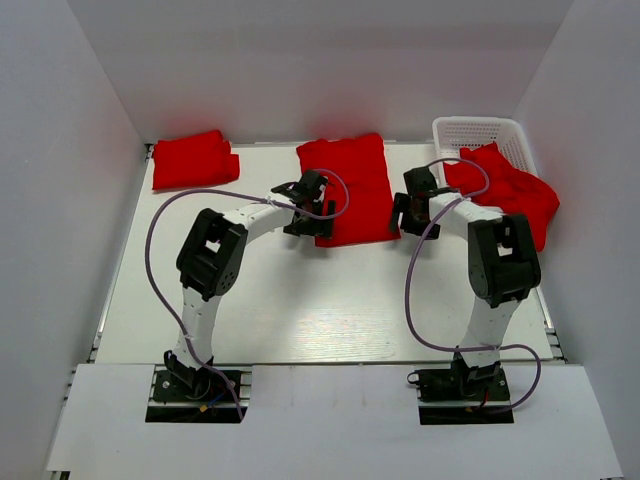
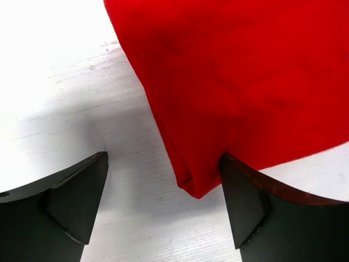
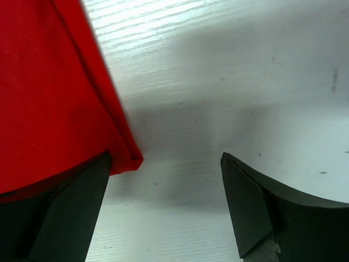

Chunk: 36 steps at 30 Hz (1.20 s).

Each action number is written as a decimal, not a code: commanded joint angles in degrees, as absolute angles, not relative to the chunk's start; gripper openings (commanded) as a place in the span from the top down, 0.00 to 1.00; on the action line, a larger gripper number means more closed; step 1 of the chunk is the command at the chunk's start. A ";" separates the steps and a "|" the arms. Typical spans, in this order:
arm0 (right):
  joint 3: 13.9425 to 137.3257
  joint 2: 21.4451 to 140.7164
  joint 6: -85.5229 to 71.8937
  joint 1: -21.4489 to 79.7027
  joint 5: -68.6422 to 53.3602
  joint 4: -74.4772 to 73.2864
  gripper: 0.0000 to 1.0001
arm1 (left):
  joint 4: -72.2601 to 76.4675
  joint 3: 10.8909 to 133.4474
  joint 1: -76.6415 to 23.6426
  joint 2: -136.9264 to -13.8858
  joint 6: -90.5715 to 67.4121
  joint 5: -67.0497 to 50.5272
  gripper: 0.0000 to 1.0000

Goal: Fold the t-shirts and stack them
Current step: Grab one side of the 2/3 rectangular tshirt with both arms

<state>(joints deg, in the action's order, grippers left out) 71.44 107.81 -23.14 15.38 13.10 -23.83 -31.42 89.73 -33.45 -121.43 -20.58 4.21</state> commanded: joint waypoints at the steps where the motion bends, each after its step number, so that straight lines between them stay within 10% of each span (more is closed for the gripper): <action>1: 71.63 108.98 -22.33 14.94 9.59 -22.77 0.14 | -32.25 91.58 -33.57 -122.51 -20.65 6.59 0.11; 12: 66.28 109.51 -22.32 14.94 -3.07 -16.80 0.45 | -27.96 81.66 -35.24 -120.23 -19.42 3.79 0.24; 18: 62.85 107.76 -24.17 14.85 -5.80 -14.24 0.96 | -27.42 81.56 -35.77 -120.76 -20.57 2.46 0.66; 22: 60.39 105.56 -24.34 14.94 -6.68 -12.84 1.00 | -27.42 80.24 -35.77 -119.98 -20.57 2.46 1.00; 36: 40.61 75.78 -22.76 15.91 -7.38 -12.74 1.00 | -35.14 68.38 -37.97 -98.11 -19.51 -3.33 1.00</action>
